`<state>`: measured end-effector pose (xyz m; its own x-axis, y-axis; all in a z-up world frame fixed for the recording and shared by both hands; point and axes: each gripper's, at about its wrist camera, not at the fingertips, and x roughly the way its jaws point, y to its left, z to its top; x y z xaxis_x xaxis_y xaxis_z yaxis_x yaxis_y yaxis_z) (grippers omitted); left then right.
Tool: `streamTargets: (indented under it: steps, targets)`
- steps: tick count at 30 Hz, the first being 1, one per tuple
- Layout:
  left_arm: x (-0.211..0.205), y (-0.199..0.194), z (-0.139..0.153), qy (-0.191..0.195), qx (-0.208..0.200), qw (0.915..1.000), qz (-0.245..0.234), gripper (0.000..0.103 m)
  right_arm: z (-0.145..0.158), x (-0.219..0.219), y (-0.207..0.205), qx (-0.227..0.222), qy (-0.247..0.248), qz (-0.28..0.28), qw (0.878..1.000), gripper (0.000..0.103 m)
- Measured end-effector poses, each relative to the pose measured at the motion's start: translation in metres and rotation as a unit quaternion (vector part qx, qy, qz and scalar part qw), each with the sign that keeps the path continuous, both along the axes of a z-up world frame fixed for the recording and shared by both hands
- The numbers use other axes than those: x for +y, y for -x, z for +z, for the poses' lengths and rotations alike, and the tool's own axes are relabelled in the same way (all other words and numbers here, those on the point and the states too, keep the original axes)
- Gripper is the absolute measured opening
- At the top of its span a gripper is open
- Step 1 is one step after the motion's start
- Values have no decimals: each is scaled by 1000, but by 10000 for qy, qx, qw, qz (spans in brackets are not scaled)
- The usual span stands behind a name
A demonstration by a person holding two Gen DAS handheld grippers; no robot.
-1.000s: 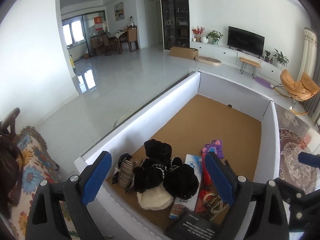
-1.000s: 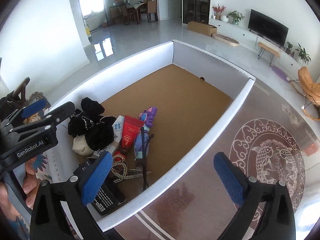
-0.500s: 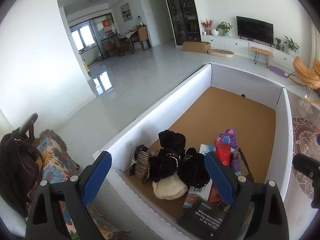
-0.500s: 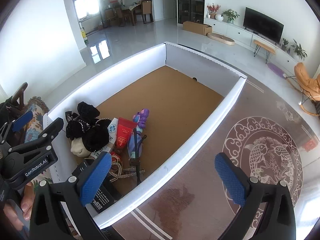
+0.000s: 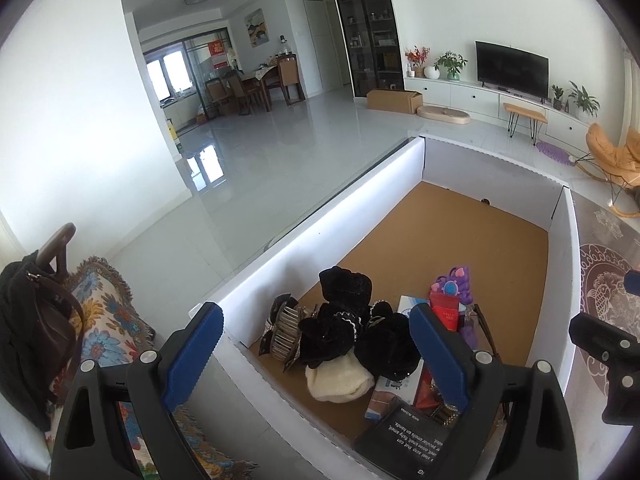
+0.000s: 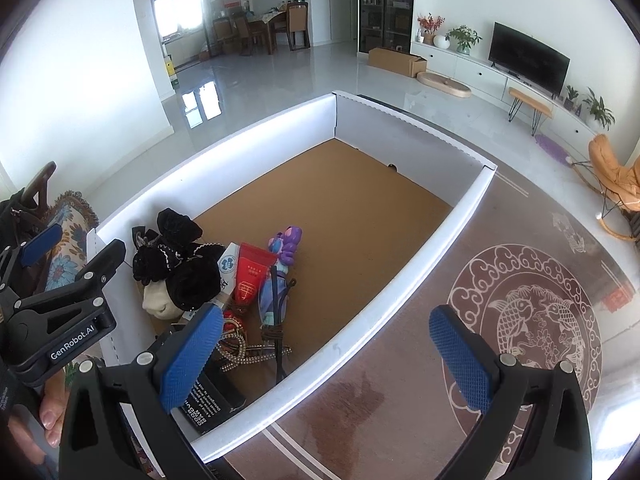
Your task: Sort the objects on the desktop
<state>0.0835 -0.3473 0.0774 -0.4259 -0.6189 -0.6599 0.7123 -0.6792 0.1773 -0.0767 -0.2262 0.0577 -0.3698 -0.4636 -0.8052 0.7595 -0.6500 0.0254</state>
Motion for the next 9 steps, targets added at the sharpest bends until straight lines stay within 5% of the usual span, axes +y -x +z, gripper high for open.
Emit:
streamTargets:
  steps: [9]
  targets:
    - [-1,-15,12,-18,608,9981,-65,95,1,-7,-3,62,-46,41,10000,103]
